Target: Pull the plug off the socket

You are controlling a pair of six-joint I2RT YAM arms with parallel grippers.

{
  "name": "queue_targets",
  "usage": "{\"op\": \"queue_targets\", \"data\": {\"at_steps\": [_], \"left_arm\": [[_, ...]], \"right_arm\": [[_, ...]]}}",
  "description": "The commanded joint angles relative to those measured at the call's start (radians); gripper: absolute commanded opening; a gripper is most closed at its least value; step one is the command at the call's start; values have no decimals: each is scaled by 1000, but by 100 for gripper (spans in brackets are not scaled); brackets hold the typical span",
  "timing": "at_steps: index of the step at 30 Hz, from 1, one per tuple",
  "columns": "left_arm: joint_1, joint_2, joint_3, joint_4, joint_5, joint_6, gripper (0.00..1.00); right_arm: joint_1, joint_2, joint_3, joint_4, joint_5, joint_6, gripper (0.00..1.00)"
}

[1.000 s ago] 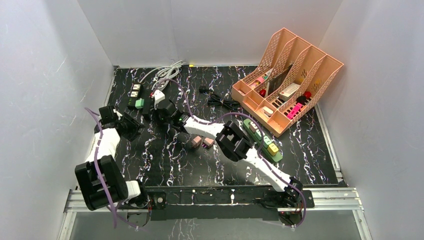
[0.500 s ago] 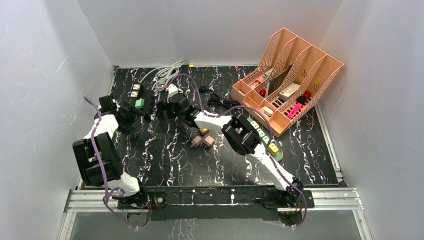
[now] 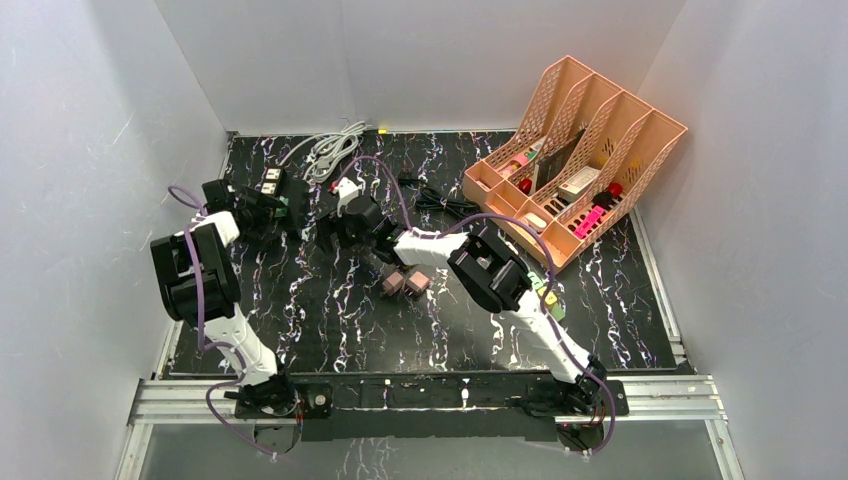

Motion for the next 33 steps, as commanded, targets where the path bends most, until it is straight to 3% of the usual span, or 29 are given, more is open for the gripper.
{"op": "queue_targets", "data": {"at_steps": [1,9,13,14,17,18,21,27,33], "left_arm": [[-10,49,-25,181,52,-130,81],[-46,148,-43,337,93,-234,79],[-59,184,-58,423,139,-289,72],[-61,186,-59,442,141,-295,63],[-69,181,-63,478,134,-303,21],[-73,175,-58,469,122,-294,12],[-96,141,-11,386,63,-216,0],[-180,75,86,278,-77,-59,0],[-293,89,151,253,-208,109,0]], "right_arm": [[-1,-88,-36,70,-21,-20,98],[-6,-111,-81,68,-2,-18,98],[-21,-154,-154,87,20,-13,98],[-27,-168,-184,97,24,-8,98],[-38,-210,-263,129,31,3,98],[-43,-219,-279,133,33,6,98],[-49,-237,-306,135,32,9,98],[-61,-269,-344,163,36,7,98],[-146,-312,-405,208,-70,74,98]]}}
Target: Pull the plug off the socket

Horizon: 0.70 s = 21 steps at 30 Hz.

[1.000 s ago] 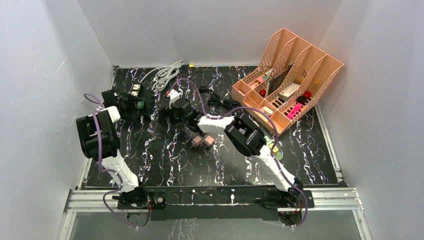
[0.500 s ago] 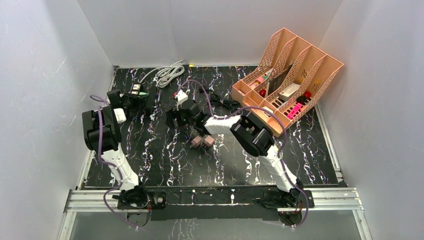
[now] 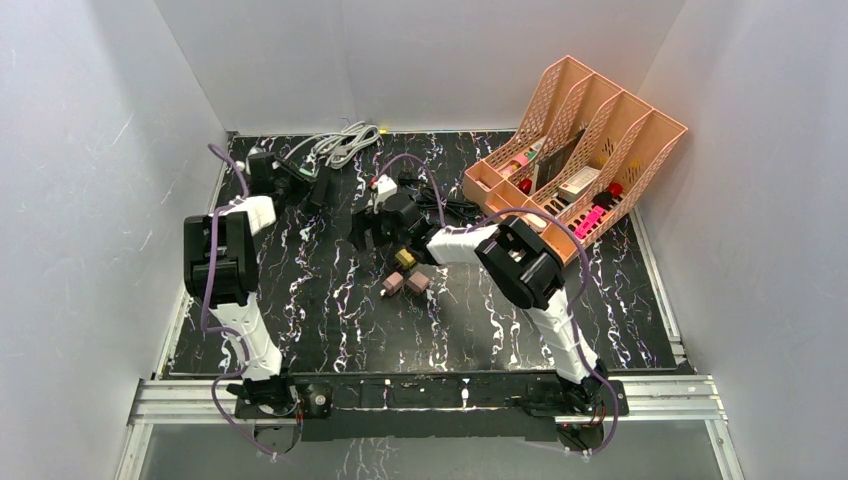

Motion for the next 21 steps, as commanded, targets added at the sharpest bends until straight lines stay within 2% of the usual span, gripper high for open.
{"op": "queue_targets", "data": {"at_steps": [1,5,7,9,10,11,13,14,15,17,18,19,20,21], "left_arm": [[-82,-19,36,-62,-122,181,0],[-149,-50,47,-43,-220,329,0],[-225,-96,46,-35,-362,459,0],[-316,-119,54,-30,-568,584,0],[-325,-118,61,-49,-635,577,0],[-303,-112,65,-76,-631,531,0],[-219,-91,75,-132,-483,404,0],[-199,-86,75,-137,-442,386,0],[-214,-86,85,-145,-477,430,0],[-301,-84,112,-146,-766,613,0],[-318,-82,112,-115,-858,677,0],[-302,-88,114,-115,-834,679,0],[-258,-99,111,-122,-735,650,0],[-206,-117,95,-115,-538,573,0]], "right_arm": [[-71,-90,-20,73,-70,29,98],[-99,-128,-47,63,-84,-18,98],[-116,-145,-72,85,-110,-13,98],[-133,-155,-88,109,-128,9,98],[-138,-155,-92,120,-136,23,98],[-143,-153,-93,128,-145,35,98],[-149,-149,-90,130,-162,54,98],[-148,-150,-89,129,-169,59,98],[-149,-152,-89,124,-171,59,98],[-148,-158,-97,120,-175,61,98],[-149,-161,-103,121,-175,60,98],[-148,-161,-106,124,-176,59,98],[-149,-159,-108,126,-181,59,98],[-149,-155,-107,126,-189,60,98]]}}
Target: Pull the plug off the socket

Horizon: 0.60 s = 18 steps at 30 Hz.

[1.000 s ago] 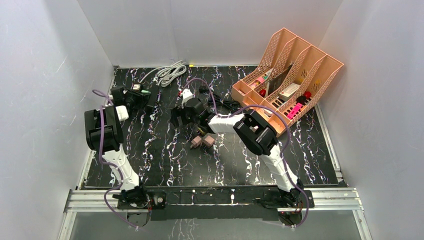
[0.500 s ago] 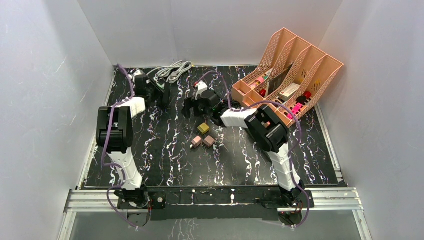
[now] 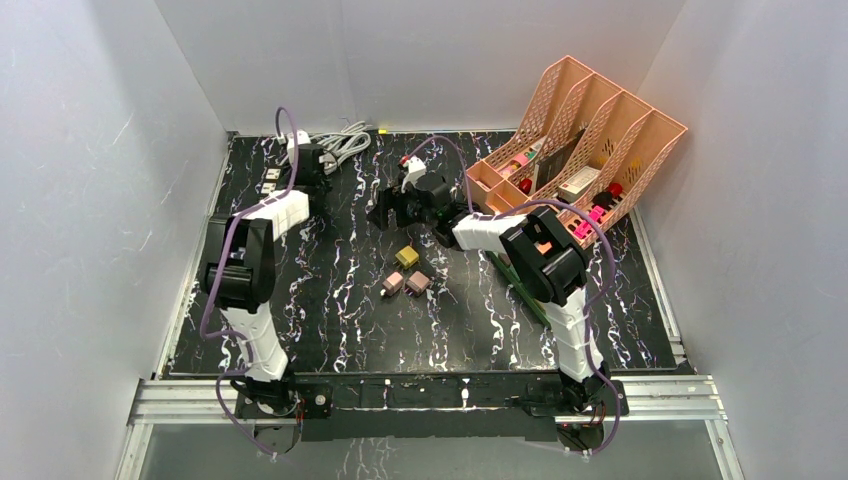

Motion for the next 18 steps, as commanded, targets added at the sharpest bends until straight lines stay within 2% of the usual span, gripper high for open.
{"op": "queue_targets", "data": {"at_steps": [1,2,3,4,6,8,9,11,12,16,18], "left_arm": [[129,-99,4,29,186,-42,0],[184,-114,-18,91,392,-84,0],[220,-123,-27,116,484,-101,0],[230,-124,-10,101,489,-71,0],[197,-123,49,27,361,54,0],[181,-137,60,15,259,89,0],[210,-146,46,32,304,56,0],[295,-158,4,103,523,-52,0],[314,-161,4,121,570,-64,0],[249,-181,68,38,582,81,0],[205,-195,76,14,645,87,0]], "right_arm": [[1,-43,-9,61,-45,11,98],[2,-38,-7,61,-58,14,98],[2,-34,-5,59,-67,17,98],[3,-30,-3,59,-73,19,98],[3,-21,4,57,-78,24,98],[3,-13,12,53,-79,27,98],[2,-8,15,51,-82,29,98],[4,-4,24,48,-94,31,97],[2,-2,27,42,-102,29,97],[2,-9,35,-38,-81,2,96],[3,-32,8,-57,-58,-3,95]]}}
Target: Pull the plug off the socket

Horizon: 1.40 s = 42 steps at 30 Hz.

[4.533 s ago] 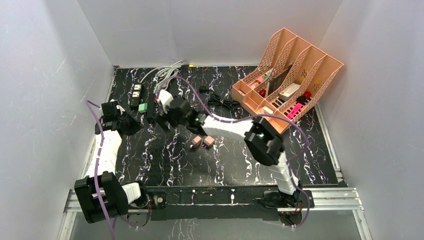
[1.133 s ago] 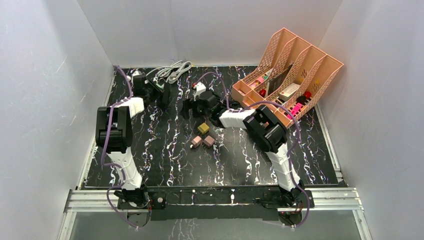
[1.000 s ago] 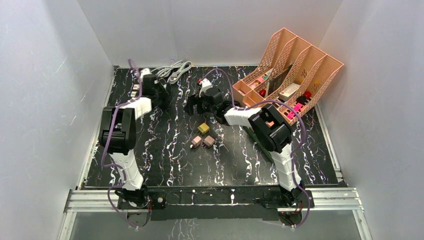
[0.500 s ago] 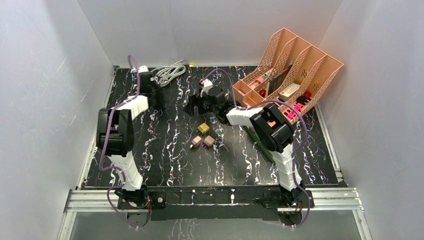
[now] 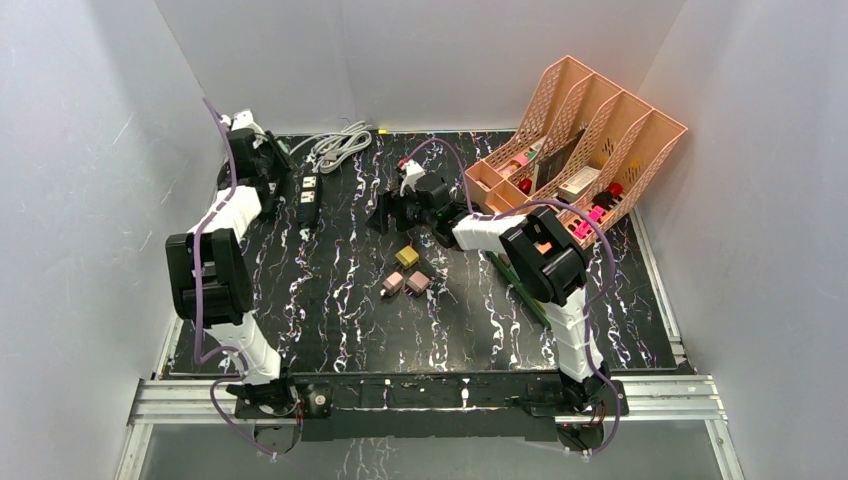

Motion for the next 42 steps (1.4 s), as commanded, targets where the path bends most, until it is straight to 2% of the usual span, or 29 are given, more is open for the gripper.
{"op": "queue_targets", "data": {"at_steps": [1,5,9,14,18,27,31,33,37,42], "left_arm": [[-105,-77,59,-48,185,58,0],[-227,-81,48,-156,245,43,0],[-240,-106,27,-228,383,-51,0],[-239,-146,-94,-290,626,-121,0],[-240,-257,-252,-382,599,-88,0],[-244,-449,-570,-506,645,-115,0],[-244,-481,-640,-527,656,-165,0],[-246,-476,-651,-545,659,-196,0],[-250,-461,-640,-636,568,-233,18],[-255,-432,-618,-719,469,-257,39]], "right_arm": [[3,-55,-19,-17,33,-25,95],[-7,-206,-189,44,84,-22,97],[-65,-433,-349,19,46,4,98],[-94,-686,-457,-180,106,-67,98],[-96,-810,-514,-305,118,-92,98],[-94,-907,-611,-454,114,-91,98],[-94,-904,-595,-505,188,-70,98],[-95,-885,-568,-557,280,-33,98],[-96,-832,-479,-691,517,-50,98],[-158,-765,-366,-827,684,-94,98]]}}
